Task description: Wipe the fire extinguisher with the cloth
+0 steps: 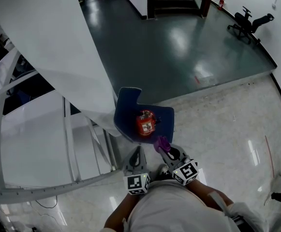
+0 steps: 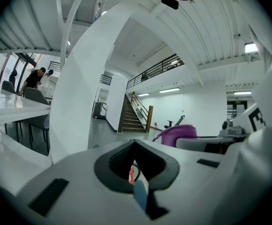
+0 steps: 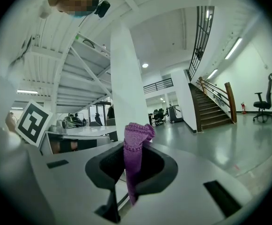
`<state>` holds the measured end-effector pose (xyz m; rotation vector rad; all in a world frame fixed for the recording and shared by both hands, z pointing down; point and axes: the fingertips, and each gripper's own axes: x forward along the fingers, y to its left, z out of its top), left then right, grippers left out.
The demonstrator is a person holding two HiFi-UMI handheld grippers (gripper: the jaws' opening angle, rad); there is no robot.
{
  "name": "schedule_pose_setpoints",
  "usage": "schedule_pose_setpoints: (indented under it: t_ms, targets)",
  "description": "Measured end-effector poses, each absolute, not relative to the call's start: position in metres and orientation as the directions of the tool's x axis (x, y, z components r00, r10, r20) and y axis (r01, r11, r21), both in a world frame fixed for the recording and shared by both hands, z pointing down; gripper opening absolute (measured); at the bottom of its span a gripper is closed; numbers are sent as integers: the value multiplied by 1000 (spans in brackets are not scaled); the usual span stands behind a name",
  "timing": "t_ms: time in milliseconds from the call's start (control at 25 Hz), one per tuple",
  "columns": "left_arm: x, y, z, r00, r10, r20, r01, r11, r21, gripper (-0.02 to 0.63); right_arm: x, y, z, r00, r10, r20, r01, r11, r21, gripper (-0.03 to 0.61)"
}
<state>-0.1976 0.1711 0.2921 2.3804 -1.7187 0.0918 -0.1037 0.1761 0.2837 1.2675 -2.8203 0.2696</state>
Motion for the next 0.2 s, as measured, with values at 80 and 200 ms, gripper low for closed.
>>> schedule_pose_setpoints:
  t_ms: [80,200]
  targets:
    - [-198,172,291,320,-932,170,-945,-301,130,6,-104,177,281,-666,-739,103,-745,652,-138,55]
    - [-201,172,288,322,-932,168,-944,-303,131,5,-106,178,275,-664,-740,104,-747,653,-127,55]
